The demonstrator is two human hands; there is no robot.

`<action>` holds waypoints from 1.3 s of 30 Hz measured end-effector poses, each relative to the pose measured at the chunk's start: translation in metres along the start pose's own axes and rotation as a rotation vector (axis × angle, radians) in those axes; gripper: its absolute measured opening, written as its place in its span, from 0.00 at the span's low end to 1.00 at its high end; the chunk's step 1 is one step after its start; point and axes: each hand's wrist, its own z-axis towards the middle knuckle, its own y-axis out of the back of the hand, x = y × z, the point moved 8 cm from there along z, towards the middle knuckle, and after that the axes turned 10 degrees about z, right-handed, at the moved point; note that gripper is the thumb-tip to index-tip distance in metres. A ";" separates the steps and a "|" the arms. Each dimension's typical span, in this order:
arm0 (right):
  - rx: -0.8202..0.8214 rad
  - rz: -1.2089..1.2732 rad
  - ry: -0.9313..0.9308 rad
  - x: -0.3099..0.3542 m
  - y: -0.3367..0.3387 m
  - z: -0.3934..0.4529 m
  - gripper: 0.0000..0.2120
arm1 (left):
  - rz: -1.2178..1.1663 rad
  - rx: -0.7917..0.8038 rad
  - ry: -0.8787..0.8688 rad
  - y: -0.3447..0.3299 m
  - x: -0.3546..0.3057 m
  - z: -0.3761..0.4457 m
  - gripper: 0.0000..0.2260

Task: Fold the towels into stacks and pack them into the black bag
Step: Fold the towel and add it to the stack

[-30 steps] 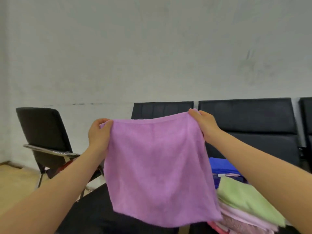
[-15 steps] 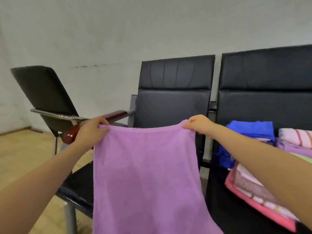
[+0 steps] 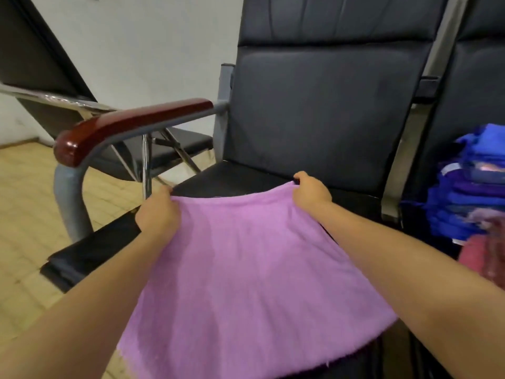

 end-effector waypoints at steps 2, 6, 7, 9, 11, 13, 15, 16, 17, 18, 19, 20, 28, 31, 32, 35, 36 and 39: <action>0.037 -0.027 -0.060 -0.009 -0.009 0.003 0.23 | 0.122 -0.009 -0.049 -0.004 -0.008 0.004 0.17; 0.062 -0.045 -0.028 -0.015 0.003 -0.013 0.26 | 0.229 0.059 0.012 0.004 0.000 0.004 0.22; 0.063 -0.059 -0.011 -0.015 0.011 -0.022 0.26 | 0.210 0.068 0.059 0.011 0.007 0.002 0.22; 0.061 -0.071 0.022 -0.017 0.027 -0.046 0.25 | 0.147 0.085 0.122 0.025 0.015 -0.013 0.22; 0.057 -0.048 0.076 -0.015 0.040 -0.074 0.23 | 0.105 0.119 0.096 0.037 0.010 -0.038 0.21; 0.072 -0.017 0.144 -0.011 0.050 -0.104 0.17 | 0.052 0.171 0.003 0.046 -0.003 -0.069 0.20; 0.113 -0.001 0.215 -0.007 0.054 -0.135 0.12 | -0.031 0.194 -0.109 0.057 -0.021 -0.103 0.16; 0.132 0.012 0.254 -0.003 0.054 -0.151 0.11 | -0.074 0.191 -0.167 0.065 -0.031 -0.120 0.13; 0.157 0.030 0.295 0.001 0.055 -0.167 0.09 | -0.102 0.198 -0.216 0.071 -0.040 -0.138 0.11; 0.189 0.048 0.339 0.005 0.054 -0.183 0.08 | -0.115 0.225 -0.257 0.076 -0.049 -0.157 0.09; 0.230 0.057 0.387 0.010 0.053 -0.198 0.06 | -0.117 0.260 -0.300 0.080 -0.057 -0.175 0.09; 0.293 0.054 0.427 0.013 0.049 -0.211 0.05 | -0.108 0.307 -0.350 0.082 -0.063 -0.193 0.08; 0.690 -0.005 0.570 0.003 0.033 -0.278 0.07 | 0.061 0.405 -0.683 0.085 -0.068 -0.275 0.11; 0.648 -0.046 0.559 0.000 0.040 -0.274 0.12 | 0.104 0.381 -0.668 0.082 -0.071 -0.276 0.14; 0.613 -0.074 0.572 -0.001 0.041 -0.272 0.13 | 0.131 0.370 -0.672 0.081 -0.074 -0.277 0.14; 0.523 -0.151 0.622 -0.001 0.038 -0.269 0.09 | 0.189 0.314 -0.678 0.079 -0.080 -0.277 0.14; 0.503 -0.156 0.627 -0.001 0.036 -0.269 0.07 | 0.194 0.283 -0.677 0.079 -0.081 -0.276 0.13; 0.439 -0.033 0.556 -0.001 0.036 -0.266 0.05 | 0.189 0.127 -0.761 0.082 -0.089 -0.276 0.05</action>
